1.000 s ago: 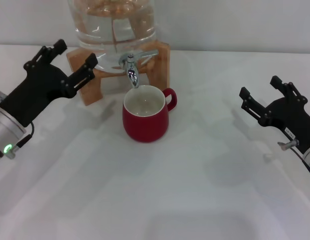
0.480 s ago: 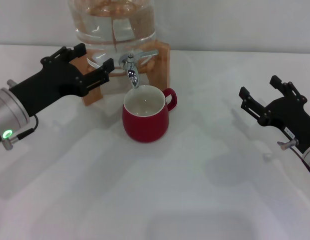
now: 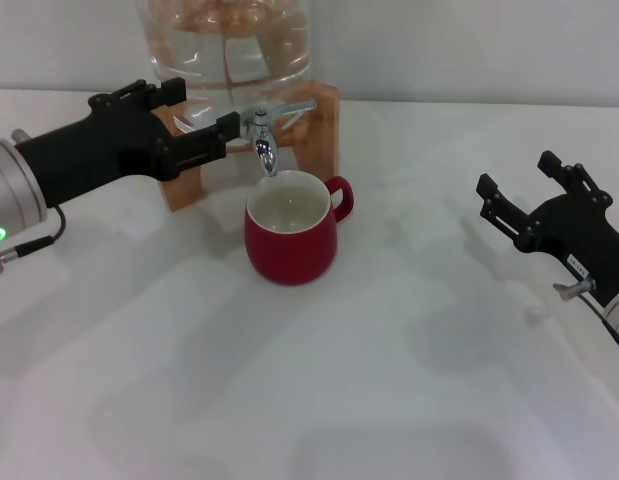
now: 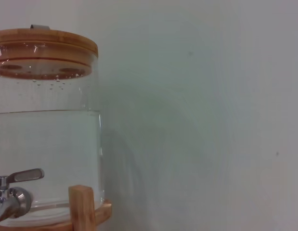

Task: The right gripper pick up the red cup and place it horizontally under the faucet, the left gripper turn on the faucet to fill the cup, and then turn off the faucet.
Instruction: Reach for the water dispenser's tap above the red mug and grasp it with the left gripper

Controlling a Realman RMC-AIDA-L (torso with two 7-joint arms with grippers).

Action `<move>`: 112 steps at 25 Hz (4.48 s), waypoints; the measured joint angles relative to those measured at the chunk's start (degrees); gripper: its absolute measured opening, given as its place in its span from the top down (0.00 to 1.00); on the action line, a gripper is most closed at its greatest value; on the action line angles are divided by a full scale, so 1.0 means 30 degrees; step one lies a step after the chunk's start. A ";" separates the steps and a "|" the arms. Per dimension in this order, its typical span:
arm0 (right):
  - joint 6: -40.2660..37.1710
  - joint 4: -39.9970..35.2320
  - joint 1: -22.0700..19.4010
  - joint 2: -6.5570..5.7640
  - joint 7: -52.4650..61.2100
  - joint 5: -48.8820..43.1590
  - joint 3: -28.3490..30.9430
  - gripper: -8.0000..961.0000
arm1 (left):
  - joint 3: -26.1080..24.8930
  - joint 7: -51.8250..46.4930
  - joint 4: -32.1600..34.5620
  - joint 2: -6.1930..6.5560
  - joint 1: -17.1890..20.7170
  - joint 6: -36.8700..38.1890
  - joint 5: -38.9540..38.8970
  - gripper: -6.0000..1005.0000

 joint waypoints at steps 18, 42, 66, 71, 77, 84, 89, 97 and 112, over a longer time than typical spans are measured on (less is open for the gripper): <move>0.0000 0.0058 0.0058 0.0003 0.0020 -0.0113 -0.0001 0.09 | -0.3206 -0.3821 0.1261 0.0193 -0.3038 -0.4531 0.5544 0.16; -0.0145 0.0260 -0.0052 0.0091 0.0020 -0.0121 -0.1022 0.09 | -0.4047 -0.3962 0.0848 0.0736 -0.5651 -0.6140 0.6912 0.16; -0.0036 0.0481 -0.0088 0.0120 0.0019 -0.0082 -0.1480 0.09 | -0.3901 -0.3796 -0.0604 0.0515 -0.7576 -0.5986 0.9497 0.16; -0.0029 0.0481 -0.0057 0.0118 0.0019 -0.0041 -0.1496 0.09 | -0.3947 -0.3460 -0.1185 0.0487 -0.8060 -0.5922 0.9641 0.16; -0.0028 0.0471 -0.0029 0.0118 0.0020 -0.0027 -0.1496 0.09 | -0.3942 -0.3178 -0.1378 0.0418 -0.8406 -0.5801 0.9723 0.16; -0.0029 0.0465 -0.0001 0.0118 0.0020 -0.0020 -0.1495 0.09 | -0.3909 -0.2860 -0.1601 0.0330 -0.8718 -0.5650 0.9757 0.16; -0.0030 0.0465 -0.0001 0.0118 0.0019 -0.0020 -0.1481 0.09 | -0.3873 -0.2671 -0.1703 0.0279 -0.8766 -0.5428 0.9823 0.16; -0.0042 0.0465 0.0033 0.0118 0.0018 -0.0022 -0.1490 0.09 | -0.3825 -0.2359 -0.1879 0.0054 -0.8902 -0.5047 1.0302 0.16; -0.0118 0.0498 0.0049 0.0118 0.0019 -0.0030 -0.1496 0.09 | -0.2936 -0.2132 -0.2097 0.0000 -0.8941 -0.4276 1.0312 0.16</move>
